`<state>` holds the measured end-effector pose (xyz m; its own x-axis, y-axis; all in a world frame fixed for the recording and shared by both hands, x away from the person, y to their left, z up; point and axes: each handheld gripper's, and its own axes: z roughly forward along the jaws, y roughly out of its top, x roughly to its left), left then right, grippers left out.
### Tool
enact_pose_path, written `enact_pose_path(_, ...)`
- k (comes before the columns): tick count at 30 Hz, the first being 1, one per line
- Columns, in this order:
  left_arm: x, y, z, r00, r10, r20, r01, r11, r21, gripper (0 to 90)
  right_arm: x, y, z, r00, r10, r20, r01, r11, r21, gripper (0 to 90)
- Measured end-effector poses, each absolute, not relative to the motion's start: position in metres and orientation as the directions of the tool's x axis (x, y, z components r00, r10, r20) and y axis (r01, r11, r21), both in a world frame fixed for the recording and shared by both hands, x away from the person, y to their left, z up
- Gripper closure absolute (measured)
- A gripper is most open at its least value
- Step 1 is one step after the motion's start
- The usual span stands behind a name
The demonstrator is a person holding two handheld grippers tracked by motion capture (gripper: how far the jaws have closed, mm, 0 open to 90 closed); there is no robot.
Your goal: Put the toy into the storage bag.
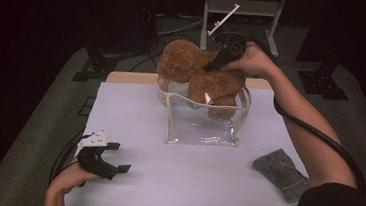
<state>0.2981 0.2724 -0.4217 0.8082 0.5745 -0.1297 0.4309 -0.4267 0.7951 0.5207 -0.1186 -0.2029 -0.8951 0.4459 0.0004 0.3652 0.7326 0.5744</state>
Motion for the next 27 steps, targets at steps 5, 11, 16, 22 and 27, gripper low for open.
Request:
enact_pose_path(5, 0.298, 0.272, -0.422, 0.810, 0.571, -0.131, 0.431, -0.428, 0.794, 3.3, 0.517, -0.124, -0.214, -0.901, 0.433, 0.020, 0.366, 0.735, 0.571, 62.4)
enact_pose_path(11, 0.298, 0.272, -0.422, 0.809, 0.573, -0.131, 0.430, -0.424, 0.797, 3.3, 0.513, -0.127, -0.225, -0.910, 0.414, 0.034, 0.357, 0.738, 0.572, 62.4)
enact_pose_path(16, 0.298, 0.272, -0.422, 0.808, 0.574, -0.132, 0.431, -0.425, 0.796, 3.3, 0.512, -0.129, -0.233, -0.912, 0.407, 0.047, 0.361, 0.744, 0.563, 62.5)
enact_pose_path(22, 0.298, 0.272, -0.422, 0.808, 0.575, -0.131, 0.431, -0.424, 0.797, 3.3, 0.512, -0.127, -0.245, -0.912, 0.403, 0.073, 0.375, 0.750, 0.545, 62.5)
enact_pose_path(27, 0.298, 0.273, -0.422, 0.809, 0.574, -0.130, 0.430, -0.425, 0.797, 3.3, 0.511, -0.124, -0.255, -0.918, 0.388, 0.082, 0.371, 0.767, 0.523, 62.5)
